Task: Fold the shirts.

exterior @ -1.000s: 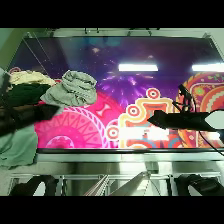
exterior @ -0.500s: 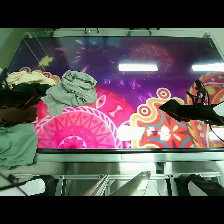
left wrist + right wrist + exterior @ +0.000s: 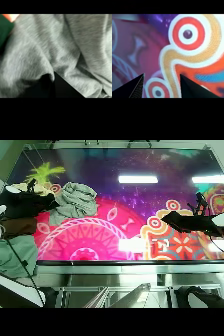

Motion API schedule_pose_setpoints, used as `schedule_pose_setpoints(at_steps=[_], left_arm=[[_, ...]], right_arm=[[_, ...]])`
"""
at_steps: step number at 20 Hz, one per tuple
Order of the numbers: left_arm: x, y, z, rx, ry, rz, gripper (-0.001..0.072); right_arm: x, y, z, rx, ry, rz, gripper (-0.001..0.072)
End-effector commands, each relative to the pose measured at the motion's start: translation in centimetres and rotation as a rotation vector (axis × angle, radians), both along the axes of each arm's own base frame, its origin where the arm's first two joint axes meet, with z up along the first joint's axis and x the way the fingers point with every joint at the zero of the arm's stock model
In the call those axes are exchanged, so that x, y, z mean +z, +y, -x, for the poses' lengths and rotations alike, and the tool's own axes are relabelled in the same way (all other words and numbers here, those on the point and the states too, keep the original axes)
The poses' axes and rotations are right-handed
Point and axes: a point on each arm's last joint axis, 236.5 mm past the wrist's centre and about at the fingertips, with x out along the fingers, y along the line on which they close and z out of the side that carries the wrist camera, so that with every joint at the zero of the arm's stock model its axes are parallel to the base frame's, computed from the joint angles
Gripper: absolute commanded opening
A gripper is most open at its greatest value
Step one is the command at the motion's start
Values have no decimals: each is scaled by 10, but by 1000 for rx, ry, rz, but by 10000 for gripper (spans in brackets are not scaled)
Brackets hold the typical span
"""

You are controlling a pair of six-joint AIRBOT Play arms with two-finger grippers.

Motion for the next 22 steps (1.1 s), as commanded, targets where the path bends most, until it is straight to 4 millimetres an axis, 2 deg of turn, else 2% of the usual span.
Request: schedule_pose_setpoints(at_steps=[1,3,4,6,8,10,12,14,15,17,19,20,21,22], left_arm=[[30,-42,-12,-108,-12,95,-2],[99,-90,-16,-212,-113,236,-3],[146,-121,-13,-284,-191,322,-3],[235,-180,6,-427,-333,457,-2],[301,-234,40,-575,-434,528,18],[339,-282,83,-713,-470,556,18],[361,-321,125,-826,-478,578,18],[366,-345,154,-909,-469,584,17],[356,-354,165,-942,-435,561,17],[318,-362,168,-937,-341,453,15],[275,-358,163,-912,-262,344,6],[255,-353,157,-880,-224,297,6],[238,-346,151,-859,-200,253,12],[225,-337,147,-841,-169,222,115]], right_arm=[[0,-1,-1,5,-6,5,369],[4,-1,-3,42,-32,27,145],[8,-1,-6,53,-46,34,97],[21,-1,-13,86,-88,52,96],[39,-1,-22,126,-134,76,11],[55,-6,-28,156,-164,121,11],[72,-16,-28,177,-170,152,11],[87,-36,-24,161,-167,174,11],[93,-46,-21,139,-163,171,11],[95,-64,-11,103,-137,167,12],[92,-75,-2,82,-98,153,20],[91,-78,-1,71,-94,151,78],[91,-79,0,68,-92,151,329],[90,-78,0,72,-87,147,521]])
